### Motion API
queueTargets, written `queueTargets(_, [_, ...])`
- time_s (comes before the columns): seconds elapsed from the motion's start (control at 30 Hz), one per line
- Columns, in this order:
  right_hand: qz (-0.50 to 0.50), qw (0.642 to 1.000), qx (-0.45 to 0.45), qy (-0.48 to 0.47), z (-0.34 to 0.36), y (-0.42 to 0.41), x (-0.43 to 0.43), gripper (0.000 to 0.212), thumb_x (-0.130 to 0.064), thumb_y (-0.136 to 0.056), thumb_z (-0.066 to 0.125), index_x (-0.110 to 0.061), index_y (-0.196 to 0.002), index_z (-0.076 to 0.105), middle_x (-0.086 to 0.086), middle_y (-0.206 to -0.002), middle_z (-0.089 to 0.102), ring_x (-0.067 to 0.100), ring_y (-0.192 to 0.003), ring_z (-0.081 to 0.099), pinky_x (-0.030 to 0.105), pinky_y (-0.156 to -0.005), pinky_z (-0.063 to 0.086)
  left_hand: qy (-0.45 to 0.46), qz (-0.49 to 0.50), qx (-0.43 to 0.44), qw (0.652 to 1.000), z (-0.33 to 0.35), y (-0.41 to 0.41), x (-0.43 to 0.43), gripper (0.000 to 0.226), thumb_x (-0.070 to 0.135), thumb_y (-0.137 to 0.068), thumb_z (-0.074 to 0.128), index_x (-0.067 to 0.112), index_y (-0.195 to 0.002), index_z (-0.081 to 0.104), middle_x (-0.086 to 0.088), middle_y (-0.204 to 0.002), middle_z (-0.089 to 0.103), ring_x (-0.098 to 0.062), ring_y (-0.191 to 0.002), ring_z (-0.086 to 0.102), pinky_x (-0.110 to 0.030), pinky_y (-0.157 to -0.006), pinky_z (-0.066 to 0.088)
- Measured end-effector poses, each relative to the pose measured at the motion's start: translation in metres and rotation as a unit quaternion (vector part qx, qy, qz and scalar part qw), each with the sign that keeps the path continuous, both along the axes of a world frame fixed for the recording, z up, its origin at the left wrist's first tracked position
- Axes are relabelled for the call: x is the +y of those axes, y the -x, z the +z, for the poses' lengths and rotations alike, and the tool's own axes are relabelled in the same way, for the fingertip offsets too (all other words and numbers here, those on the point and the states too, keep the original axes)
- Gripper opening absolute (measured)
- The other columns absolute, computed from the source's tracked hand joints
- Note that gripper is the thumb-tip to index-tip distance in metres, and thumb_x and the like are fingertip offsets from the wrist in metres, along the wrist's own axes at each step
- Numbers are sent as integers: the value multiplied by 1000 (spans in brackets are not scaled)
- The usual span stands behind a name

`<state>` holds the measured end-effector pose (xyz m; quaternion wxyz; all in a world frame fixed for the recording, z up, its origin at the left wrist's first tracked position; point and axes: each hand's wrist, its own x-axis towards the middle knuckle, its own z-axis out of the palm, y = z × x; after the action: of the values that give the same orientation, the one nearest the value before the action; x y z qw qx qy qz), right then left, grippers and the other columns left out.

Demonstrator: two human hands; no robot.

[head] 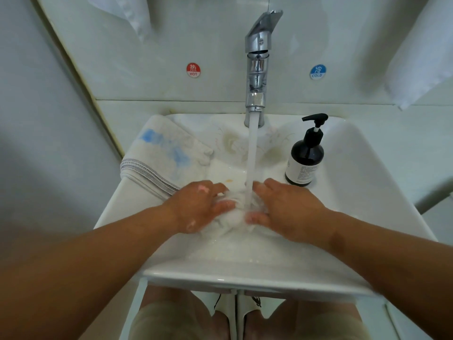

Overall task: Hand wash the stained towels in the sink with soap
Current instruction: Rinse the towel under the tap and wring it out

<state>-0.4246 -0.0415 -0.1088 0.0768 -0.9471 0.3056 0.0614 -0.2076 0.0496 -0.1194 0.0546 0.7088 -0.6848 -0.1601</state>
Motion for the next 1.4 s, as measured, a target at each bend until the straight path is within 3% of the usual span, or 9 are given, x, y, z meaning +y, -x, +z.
queueTargets(0.2, [20, 998, 33, -41, -11, 0, 12, 74, -80, -86, 46, -37, -143, 26, -3, -130, 42, 23, -112, 53, 39, -87, 48, -79, -72, -144, 984, -6, 20, 11, 90, 78, -92, 27, 19, -158, 10, -5, -140, 43, -28, -126, 48, -45, -105, 43])
queueTargets(0.33, [11, 999, 47, -1, -15, -7, -1, 45, -59, -97, 46, -32, -132, 39, 3, -115, 57, 30, -99, 59, 42, -82, 52, -55, -62, -132, 988, -10, 20, 0, 57, 55, -104, 34, 14, -143, 42, -11, -128, 61, -30, -109, 62, -42, -93, 51])
queueTargets(0.57, [6, 987, -37, -155, -10, -1, -14, 52, -80, -83, 51, -29, -89, 58, -7, -80, 63, 14, -76, 61, 37, -73, 52, -75, -65, -7, 995, -4, 15, -3, 55, 72, -97, 29, 32, -110, 64, 0, -94, 70, -21, -88, 66, -39, -83, 52])
queueTargets(0.7, [6, 1000, -7, -21, -3, 5, -7, 51, -80, -90, 36, -38, -119, 39, -5, -109, 51, 21, -96, 58, 39, -79, 49, -36, 14, 15, 999, -1, 5, -1, 65, 77, -86, 42, 27, -124, 61, -2, -117, 61, -22, -109, 60, -36, -95, 47])
queueTargets(0.8, [38, 998, 16, 36, -5, 7, 10, 50, -66, -100, 22, -36, -140, 20, 1, -122, 45, 26, -106, 58, 45, -86, 53, -43, -50, -10, 998, 1, 10, 10, 75, 65, -98, 36, 29, -160, 13, 1, -149, 41, -21, -138, 41, -37, -115, 34])
queueTargets(0.9, [49, 997, 58, -26, -3, 4, 22, 95, -90, -72, 0, -36, -150, 2, 1, -130, 38, 25, -114, 53, 41, -92, 49, -67, -110, -117, 985, -1, 19, 12, 90, 78, -91, 28, 29, -159, -5, -2, -144, 39, -25, -129, 47, -42, -108, 43])
queueTargets(1.1, [20, 998, 58, -21, -7, -3, 4, 67, -78, -92, 26, -30, -139, 35, 2, -116, 57, 26, -91, 61, 42, -78, 54, -94, -70, -162, 980, -9, 25, 1, 32, 36, -104, 39, 13, -125, 41, -16, -111, 60, -34, -91, 62, -45, -82, 54])
queueTargets(1.2, [-17, 999, 32, -30, -8, -4, 3, 63, -80, -92, 25, -28, -121, 46, -1, -88, 51, 24, -81, 54, 38, -72, 47, -28, -86, -114, 989, 3, 24, -4, 40, 29, -101, 17, 29, -135, 39, -12, -110, 56, -33, -88, 60, -44, -80, 54])
queueTargets(1.4, [-27, 992, -9, -123, -4, -5, -5, 56, -86, -83, 42, -32, -87, 56, -10, -81, 59, 12, -78, 60, 34, -73, 50, -23, -88, -128, 988, 0, 16, -7, 29, 58, -104, 28, 38, -104, 48, -1, -82, 56, -27, -84, 62, -39, -78, 51])
